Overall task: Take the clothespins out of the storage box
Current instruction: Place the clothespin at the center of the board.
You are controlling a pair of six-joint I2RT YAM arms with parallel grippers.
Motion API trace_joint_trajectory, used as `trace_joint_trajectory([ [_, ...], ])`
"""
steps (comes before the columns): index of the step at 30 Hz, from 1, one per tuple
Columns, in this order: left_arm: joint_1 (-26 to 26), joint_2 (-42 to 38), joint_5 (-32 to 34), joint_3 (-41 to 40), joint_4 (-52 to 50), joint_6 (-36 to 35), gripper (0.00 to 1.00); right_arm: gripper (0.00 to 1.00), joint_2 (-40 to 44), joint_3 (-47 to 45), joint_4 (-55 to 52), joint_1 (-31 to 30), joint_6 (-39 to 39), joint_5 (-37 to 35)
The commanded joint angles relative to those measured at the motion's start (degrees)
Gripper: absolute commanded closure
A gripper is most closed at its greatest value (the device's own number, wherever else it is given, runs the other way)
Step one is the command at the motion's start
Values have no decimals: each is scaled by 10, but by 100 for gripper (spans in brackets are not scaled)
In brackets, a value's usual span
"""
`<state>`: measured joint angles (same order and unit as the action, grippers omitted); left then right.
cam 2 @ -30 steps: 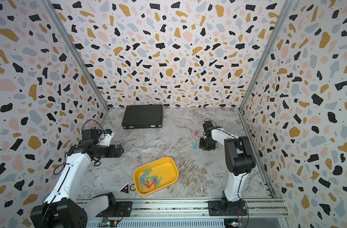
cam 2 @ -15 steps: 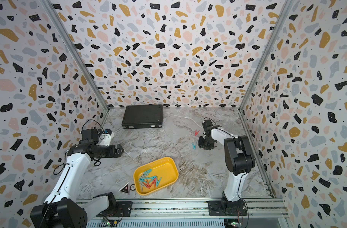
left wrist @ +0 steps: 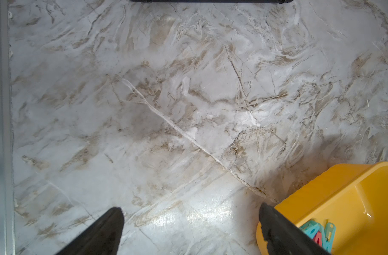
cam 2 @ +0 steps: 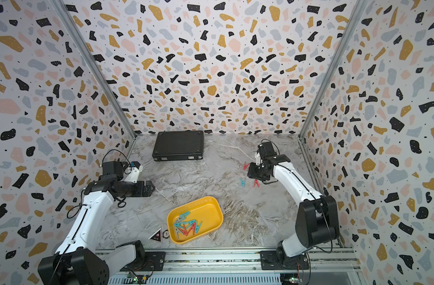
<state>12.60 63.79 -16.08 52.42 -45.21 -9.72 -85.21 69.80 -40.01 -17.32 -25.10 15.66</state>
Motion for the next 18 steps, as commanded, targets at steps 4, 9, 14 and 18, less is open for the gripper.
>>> trace_joint_trajectory([
  [4, 3, 6, -11, 3, -2, -7, 0, 61, 60, 3, -32, -117, 50, 40],
  [9, 3, 14, -8, 5, -3, -6, 0, 59, 61, -13, 4, -248, 79, 37],
  [14, 4, 19, -6, 5, -3, -5, 0, 58, 7, -5, 36, -358, 120, 14],
  [18, 3, 20, -4, 5, -2, -4, 0, 56, -72, 42, 33, -418, 144, -11],
])
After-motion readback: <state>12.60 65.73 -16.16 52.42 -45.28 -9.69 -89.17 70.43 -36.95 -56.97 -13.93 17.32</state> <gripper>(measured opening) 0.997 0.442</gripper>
